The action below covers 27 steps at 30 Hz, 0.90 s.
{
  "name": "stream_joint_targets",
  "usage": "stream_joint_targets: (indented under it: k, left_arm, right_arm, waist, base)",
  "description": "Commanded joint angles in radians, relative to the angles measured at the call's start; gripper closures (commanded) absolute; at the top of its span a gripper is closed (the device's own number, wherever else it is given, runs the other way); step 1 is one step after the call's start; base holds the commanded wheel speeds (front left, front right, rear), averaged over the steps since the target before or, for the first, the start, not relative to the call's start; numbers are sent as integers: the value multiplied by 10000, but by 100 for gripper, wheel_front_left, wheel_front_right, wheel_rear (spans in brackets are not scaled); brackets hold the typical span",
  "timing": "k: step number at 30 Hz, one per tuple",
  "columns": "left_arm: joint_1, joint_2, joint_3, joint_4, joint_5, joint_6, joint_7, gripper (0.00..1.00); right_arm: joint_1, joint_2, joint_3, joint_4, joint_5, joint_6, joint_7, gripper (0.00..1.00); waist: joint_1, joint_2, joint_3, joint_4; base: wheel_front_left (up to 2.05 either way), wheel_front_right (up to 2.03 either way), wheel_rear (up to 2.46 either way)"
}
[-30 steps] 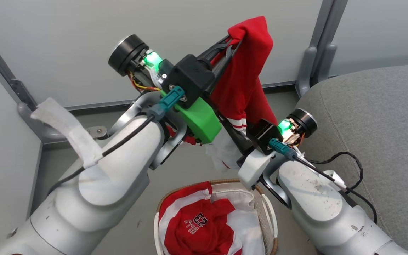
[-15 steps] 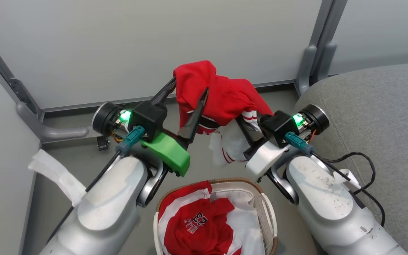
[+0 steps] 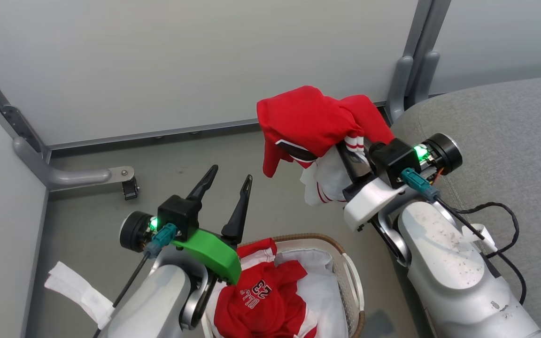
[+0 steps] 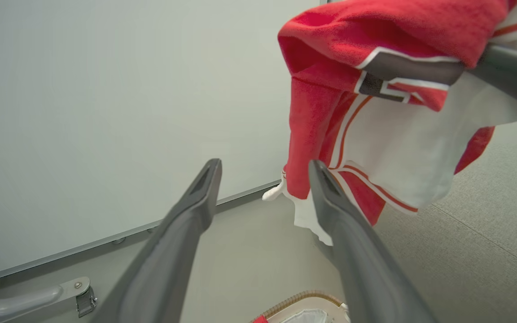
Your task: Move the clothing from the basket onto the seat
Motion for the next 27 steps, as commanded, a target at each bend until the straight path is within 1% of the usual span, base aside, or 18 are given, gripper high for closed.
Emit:
stream_joint_targets:
  k: [1,5,10,14,21,27]
  left_arm:
    - [238,-56,125,-28,-15,12,-42,0]
    - [729,-216,362,-226,262,32,-38,0]
    - [1053,-350,557,-389,576,-100,-32,0]
    - [1143,-373,649,-443,795,-177,-33,0]
    - [711,-407,699,-346,1195,-348,-34,0]
    - [413,-460,627,-185,1463,-523,-35,0]
  right_arm:
    - [124,-76,-94,-70,-104,-12,-21,100]
    - [254,-149,-334,-102,-191,-12,-21,100]
    - [288,-289,-598,-191,-297,-12,-21,100]
    - [290,-368,-753,-294,-350,-12,-21,100]
    - [192,-526,-1189,-506,-470,-12,-21,100]
    - [408,-608,-1695,-649,-663,-12,-21,100]
  waist:
    - [0,0,8,-15]
    - [0,0,62,-95]
    - [0,0,241,-547]
    - [0,0,525,-1288]
    - [0,0,1285,-2744]
    - [0,0,1860,-3646]
  base:
    - [0,0,0]
    - [0,0,0]
    - [0,0,0]
    - [0,0,0]
    - [0,0,0]
    - [0,0,0]
